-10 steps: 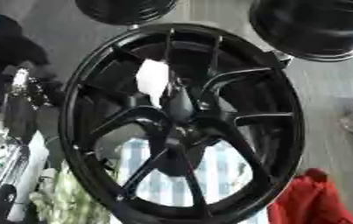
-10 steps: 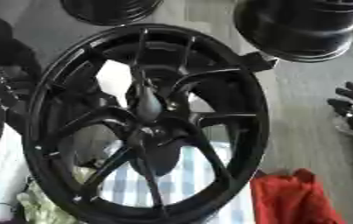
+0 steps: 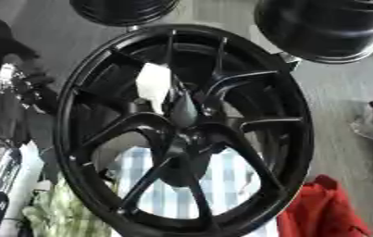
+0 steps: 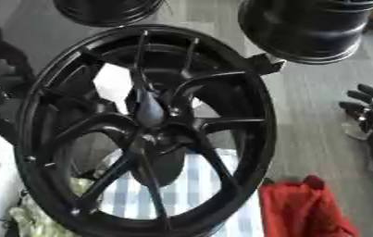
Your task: Pull the pin out of the wheel hub.
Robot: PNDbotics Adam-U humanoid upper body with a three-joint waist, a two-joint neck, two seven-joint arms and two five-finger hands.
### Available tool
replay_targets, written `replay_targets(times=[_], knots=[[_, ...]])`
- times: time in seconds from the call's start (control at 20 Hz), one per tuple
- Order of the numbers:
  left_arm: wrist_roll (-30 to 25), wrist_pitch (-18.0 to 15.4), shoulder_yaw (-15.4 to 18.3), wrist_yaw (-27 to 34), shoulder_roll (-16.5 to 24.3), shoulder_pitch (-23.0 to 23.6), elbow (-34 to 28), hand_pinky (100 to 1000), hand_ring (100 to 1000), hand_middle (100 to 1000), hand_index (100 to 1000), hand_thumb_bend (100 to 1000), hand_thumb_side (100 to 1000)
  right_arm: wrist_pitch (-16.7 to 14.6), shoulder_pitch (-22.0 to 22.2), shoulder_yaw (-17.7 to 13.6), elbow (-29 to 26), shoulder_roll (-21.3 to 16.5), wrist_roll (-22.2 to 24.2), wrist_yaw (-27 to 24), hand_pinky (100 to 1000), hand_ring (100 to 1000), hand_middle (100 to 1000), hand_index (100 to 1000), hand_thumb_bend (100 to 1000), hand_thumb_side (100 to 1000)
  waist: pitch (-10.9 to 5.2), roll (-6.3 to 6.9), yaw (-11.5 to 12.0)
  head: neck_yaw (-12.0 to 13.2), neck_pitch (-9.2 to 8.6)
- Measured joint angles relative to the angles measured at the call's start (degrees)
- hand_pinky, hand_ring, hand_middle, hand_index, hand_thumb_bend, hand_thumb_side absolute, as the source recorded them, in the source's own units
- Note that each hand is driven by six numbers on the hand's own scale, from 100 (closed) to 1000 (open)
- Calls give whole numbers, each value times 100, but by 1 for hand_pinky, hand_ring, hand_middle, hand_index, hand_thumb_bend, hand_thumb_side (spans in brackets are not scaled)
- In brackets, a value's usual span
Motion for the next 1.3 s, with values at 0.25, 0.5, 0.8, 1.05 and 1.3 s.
replay_targets(times=[0.25,0.5,0.8,1.05,1.3], knots=[[-196,69,-8,88,581,-447,-432,616,730,753,789,100,682,3,25,-2,0,0,-15,0,936,762,766,839,100,802,10,54,-2,-62,8],[-726,91,-174,113,1293,-1006,-938,632,736,756,791,100,609,5,69,-3,0,0,-17,11,936,761,766,839,100,805,10,102,1,-105,49],[-1365,138,-542,185,2038,-1561,-1521,650,734,736,789,100,530,7,76,-2,0,-1,-17,51,936,761,767,840,100,806,10,124,1,-112,51],[-2212,120,-879,-303,2445,-2127,-1794,695,750,736,802,100,404,7,128,-1,0,-2,-16,66,936,761,767,840,100,808,8,137,11,-237,48],[-3417,-53,-1234,-1027,2507,-2822,-1778,728,765,745,802,100,394,7,181,-1,0,-4,-16,94,936,761,767,840,100,809,1,158,44,-293,48]])
